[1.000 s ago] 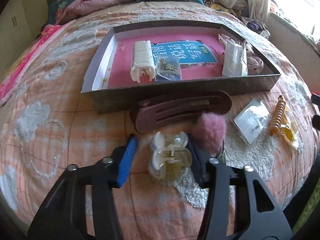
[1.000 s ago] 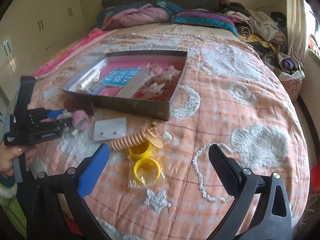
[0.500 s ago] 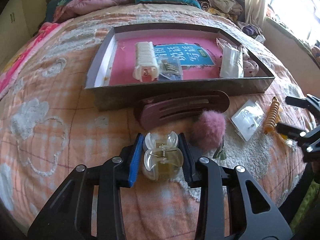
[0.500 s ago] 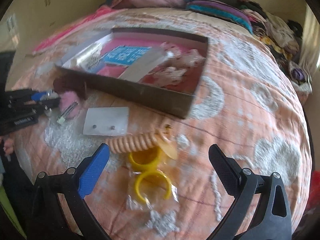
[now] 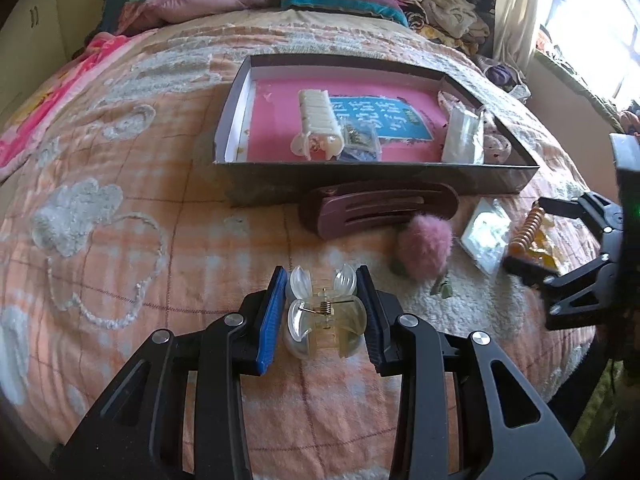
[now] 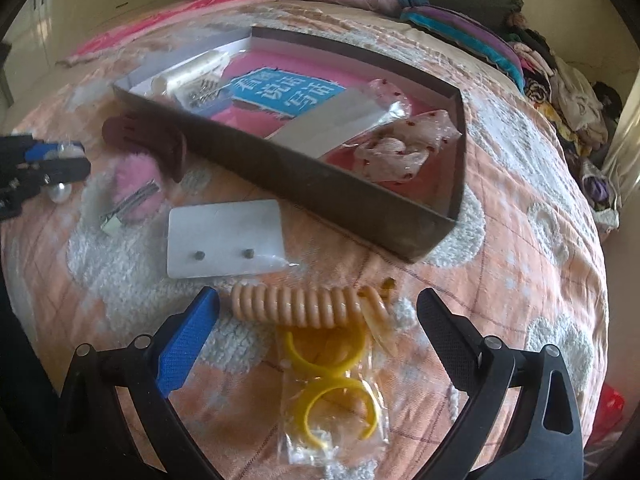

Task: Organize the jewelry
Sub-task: 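Grasp the clear claw clip with the left tool while the right tool grasps the peach coiled hair tie, then carry the claw clip and coiled hair tie over the grey box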

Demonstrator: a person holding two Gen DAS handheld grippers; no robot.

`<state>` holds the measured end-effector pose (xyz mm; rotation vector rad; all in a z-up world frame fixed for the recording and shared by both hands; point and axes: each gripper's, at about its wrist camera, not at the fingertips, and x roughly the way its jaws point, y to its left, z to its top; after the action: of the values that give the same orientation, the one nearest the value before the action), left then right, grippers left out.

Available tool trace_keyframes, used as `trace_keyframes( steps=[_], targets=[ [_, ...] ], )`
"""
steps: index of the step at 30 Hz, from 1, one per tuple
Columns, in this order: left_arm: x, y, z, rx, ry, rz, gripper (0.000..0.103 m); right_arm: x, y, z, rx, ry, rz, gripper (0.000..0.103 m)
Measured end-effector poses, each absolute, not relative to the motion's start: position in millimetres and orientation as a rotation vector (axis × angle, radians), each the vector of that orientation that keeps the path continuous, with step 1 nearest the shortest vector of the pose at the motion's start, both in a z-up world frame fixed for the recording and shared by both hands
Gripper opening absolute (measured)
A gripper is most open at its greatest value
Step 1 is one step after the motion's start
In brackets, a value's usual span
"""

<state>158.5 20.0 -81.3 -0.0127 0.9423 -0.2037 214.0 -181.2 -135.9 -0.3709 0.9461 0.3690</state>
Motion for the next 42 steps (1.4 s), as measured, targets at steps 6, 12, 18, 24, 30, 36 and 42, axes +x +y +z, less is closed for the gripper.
trace_keyframes(
  steps=[6,12,18,24,30,36,42],
  targets=[
    [150.0,18.6,-71.0,-0.016,0.926,-0.217,0.027,212.4,-191.8,-125.8,-0.291,0.922,0.366,0.072],
    [141.7,8.3,-55.6,-0.008,0.913,-0.255,0.027,187.3,-226.2,-83.0,-0.15,0.803,0.333,0.072],
    [136.2,-9.5,-35.4,0.017,0.877,-0.29,0.027,158.6,-261.0,-50.3,-0.049,0.728,0.309,0.072],
    [129.3,-30.7,-18.0,0.048,0.842,-0.33,0.027,129.3,-281.5,-21.7,0.019,0.67,0.301,0.072],
    [122.0,-49.5,-2.1,0.081,0.814,-0.367,0.027,99.7,-297.6,4.7,0.045,0.61,0.288,0.072],
    [121.1,-67.3,14.1,0.11,0.787,-0.392,0.027,85.2,-307.5,24.2,0.051,0.566,0.28,0.072],
    [125.5,-85.9,33.0,0.135,0.754,-0.425,0.027,73.0,-313.6,43.6,0.049,0.53,0.27,0.072]
  ],
)
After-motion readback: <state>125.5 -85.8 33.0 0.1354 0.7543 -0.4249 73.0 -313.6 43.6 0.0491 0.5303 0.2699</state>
